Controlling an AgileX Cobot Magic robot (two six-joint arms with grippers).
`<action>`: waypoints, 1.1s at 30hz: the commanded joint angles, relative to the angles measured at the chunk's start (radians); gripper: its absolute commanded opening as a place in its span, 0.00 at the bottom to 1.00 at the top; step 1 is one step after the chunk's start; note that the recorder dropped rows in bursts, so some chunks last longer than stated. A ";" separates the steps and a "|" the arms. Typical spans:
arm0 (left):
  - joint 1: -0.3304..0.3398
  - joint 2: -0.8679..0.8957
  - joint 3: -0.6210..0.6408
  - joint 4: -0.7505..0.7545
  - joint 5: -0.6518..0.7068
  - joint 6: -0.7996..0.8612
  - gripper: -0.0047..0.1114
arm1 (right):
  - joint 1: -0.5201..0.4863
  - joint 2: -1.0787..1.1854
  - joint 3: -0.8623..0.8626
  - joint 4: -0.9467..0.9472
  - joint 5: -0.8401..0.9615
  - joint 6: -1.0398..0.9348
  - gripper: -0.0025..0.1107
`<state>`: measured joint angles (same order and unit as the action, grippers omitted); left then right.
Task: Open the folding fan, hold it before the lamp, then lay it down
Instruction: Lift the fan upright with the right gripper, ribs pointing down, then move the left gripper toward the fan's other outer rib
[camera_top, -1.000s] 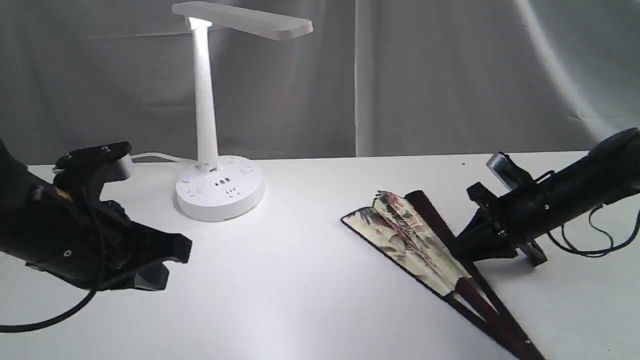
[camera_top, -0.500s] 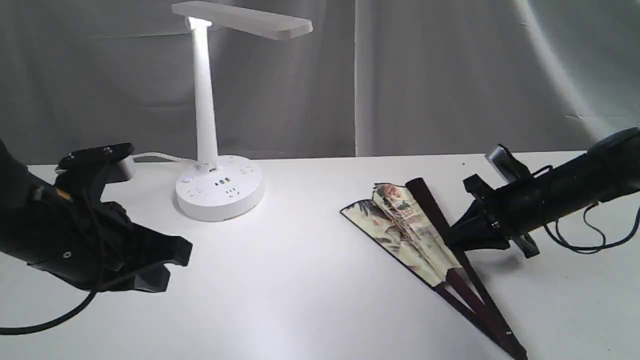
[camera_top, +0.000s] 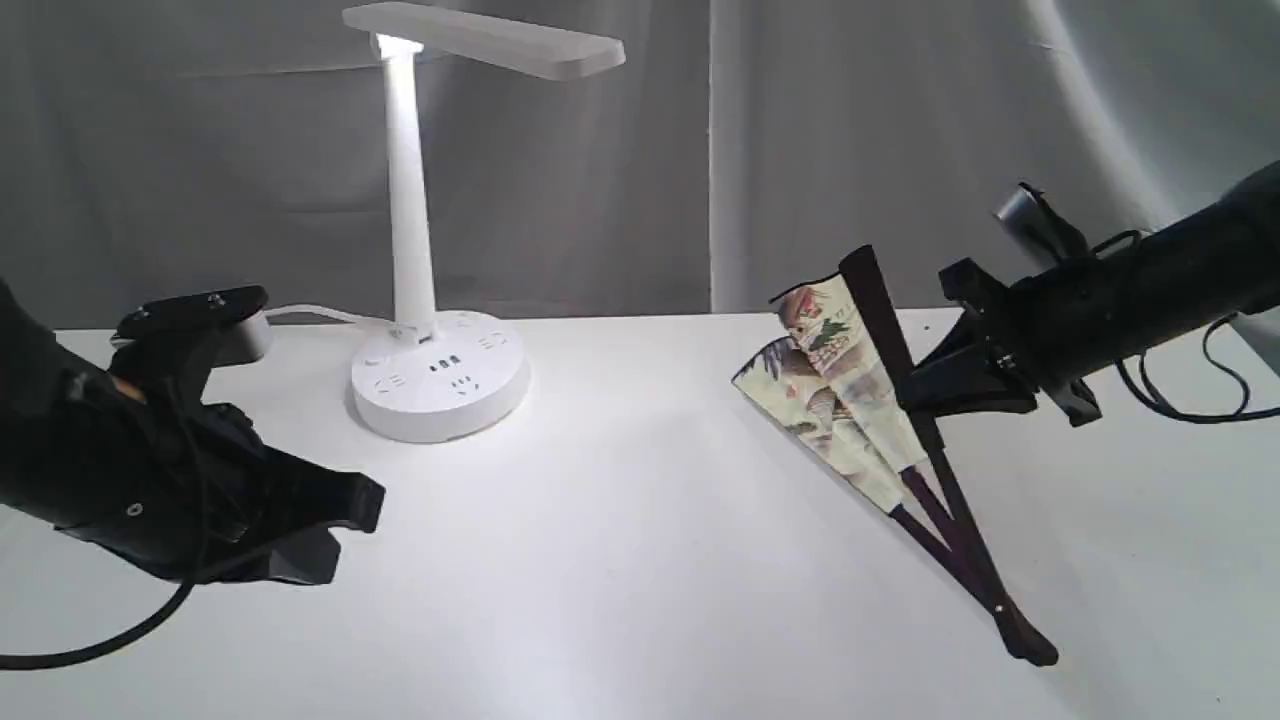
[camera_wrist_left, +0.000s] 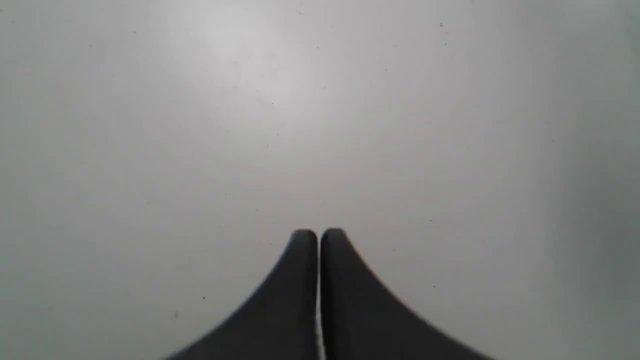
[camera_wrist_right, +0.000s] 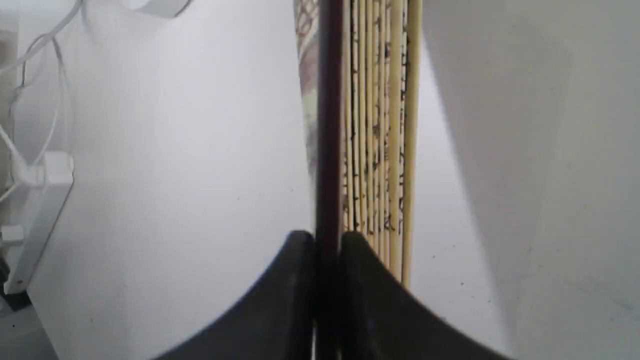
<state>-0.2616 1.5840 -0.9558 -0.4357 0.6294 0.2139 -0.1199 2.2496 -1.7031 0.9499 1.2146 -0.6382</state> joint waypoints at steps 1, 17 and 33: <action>-0.007 0.000 -0.002 -0.003 -0.015 0.008 0.05 | 0.001 -0.057 0.068 0.042 0.007 -0.057 0.02; -0.007 0.000 0.006 -0.111 -0.140 0.173 0.05 | 0.001 -0.181 0.377 0.223 0.007 -0.151 0.02; -0.046 0.000 0.039 -0.800 -0.304 0.992 0.04 | 0.001 -0.186 0.463 0.270 0.007 -0.224 0.02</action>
<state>-0.2904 1.5837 -0.9253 -1.1471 0.3230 1.0978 -0.1202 2.0781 -1.2431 1.1988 1.2127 -0.8438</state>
